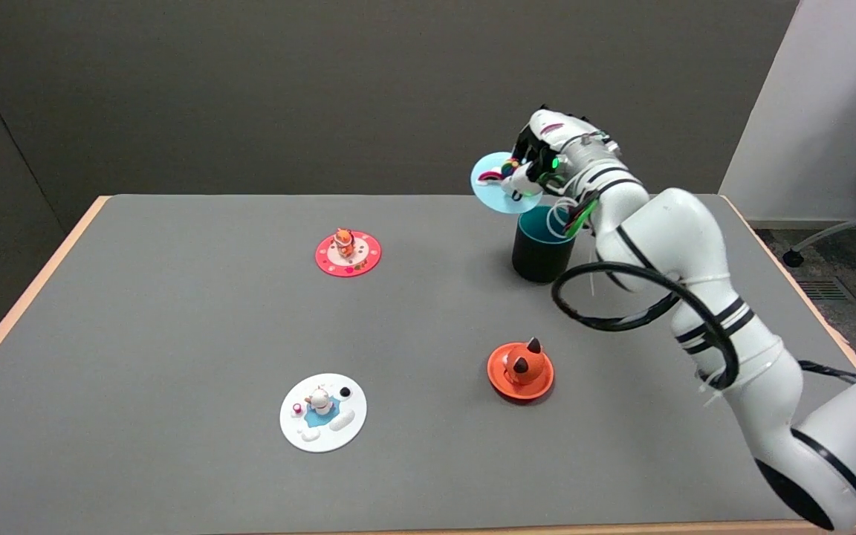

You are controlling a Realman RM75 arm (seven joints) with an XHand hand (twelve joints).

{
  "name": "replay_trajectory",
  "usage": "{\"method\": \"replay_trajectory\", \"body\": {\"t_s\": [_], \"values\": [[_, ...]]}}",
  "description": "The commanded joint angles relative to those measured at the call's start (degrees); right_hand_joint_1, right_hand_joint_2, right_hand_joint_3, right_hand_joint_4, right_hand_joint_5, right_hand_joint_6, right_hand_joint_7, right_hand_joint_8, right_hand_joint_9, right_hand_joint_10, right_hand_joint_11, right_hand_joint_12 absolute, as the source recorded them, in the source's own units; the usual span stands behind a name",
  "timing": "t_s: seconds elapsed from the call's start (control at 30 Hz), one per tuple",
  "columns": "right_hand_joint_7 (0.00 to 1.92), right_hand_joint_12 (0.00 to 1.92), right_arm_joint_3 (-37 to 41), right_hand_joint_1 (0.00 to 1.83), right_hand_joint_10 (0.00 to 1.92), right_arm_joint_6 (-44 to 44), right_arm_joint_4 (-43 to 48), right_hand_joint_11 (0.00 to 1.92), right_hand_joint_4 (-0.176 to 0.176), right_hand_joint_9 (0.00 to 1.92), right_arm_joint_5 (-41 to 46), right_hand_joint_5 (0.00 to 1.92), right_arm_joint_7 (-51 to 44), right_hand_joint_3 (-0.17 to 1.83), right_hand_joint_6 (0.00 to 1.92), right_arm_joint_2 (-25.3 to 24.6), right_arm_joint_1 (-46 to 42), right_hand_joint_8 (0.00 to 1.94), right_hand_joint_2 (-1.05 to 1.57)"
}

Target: Place the cup lid with blue sky onto the cup.

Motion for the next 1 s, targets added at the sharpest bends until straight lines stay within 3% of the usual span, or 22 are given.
{"method": "replay_trajectory", "body": {"t_s": [0.03,0.6,1.0], "values": [[1.14,1.19,-1.2,1.25,1.15,5.4,0.0,0.55,-0.094,0.81,12.2,0.89,-3.2,0.16,1.04,8.3,3.3,0.85,1.02],[1.13,1.28,2.1,1.25,1.19,14.2,-8.1,0.53,-0.100,0.78,14.0,0.89,-4.3,0.15,1.02,9.3,-1.6,0.89,1.03],[1.11,1.32,0.4,1.25,1.21,13.4,-7.6,0.50,-0.103,0.75,14.2,0.90,-4.4,0.16,1.00,6.9,-0.9,0.94,1.03]]}}
